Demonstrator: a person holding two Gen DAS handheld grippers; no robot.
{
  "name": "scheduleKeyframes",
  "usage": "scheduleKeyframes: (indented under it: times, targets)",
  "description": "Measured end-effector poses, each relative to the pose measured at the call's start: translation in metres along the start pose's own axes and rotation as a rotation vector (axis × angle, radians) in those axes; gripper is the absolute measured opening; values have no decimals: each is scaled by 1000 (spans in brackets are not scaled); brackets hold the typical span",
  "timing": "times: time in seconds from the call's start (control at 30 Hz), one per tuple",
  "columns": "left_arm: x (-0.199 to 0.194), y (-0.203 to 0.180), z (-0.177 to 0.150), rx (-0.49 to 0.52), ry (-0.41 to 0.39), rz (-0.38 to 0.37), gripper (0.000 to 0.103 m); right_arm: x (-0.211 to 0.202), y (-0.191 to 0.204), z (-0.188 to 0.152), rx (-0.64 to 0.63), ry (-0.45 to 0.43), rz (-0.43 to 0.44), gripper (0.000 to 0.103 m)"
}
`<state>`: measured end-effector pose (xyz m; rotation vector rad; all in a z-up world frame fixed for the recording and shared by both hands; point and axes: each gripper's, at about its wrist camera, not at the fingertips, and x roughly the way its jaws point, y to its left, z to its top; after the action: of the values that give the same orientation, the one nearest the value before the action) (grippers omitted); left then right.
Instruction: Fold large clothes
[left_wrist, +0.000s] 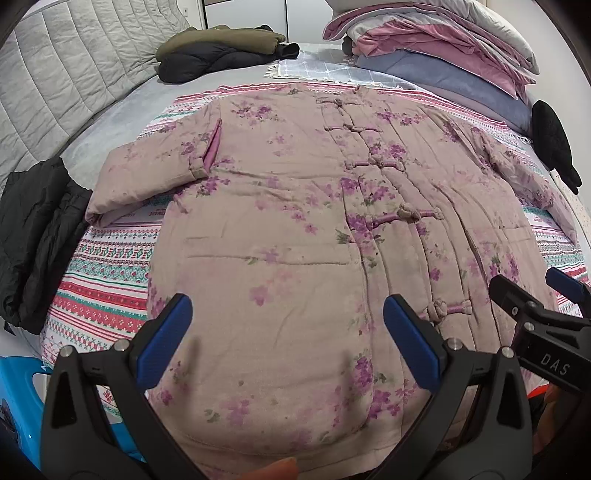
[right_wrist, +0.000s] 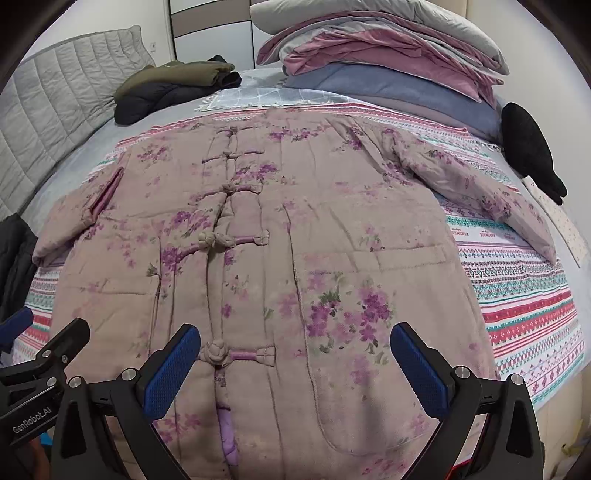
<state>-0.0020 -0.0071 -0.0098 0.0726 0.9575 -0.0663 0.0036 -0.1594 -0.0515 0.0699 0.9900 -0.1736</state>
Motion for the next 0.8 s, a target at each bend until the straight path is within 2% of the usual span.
scheduleKeyframes:
  times: [0.8]
  targets:
    - [2,2,-5,-2,3,1,103,3,0,-1,1,5,-1,103]
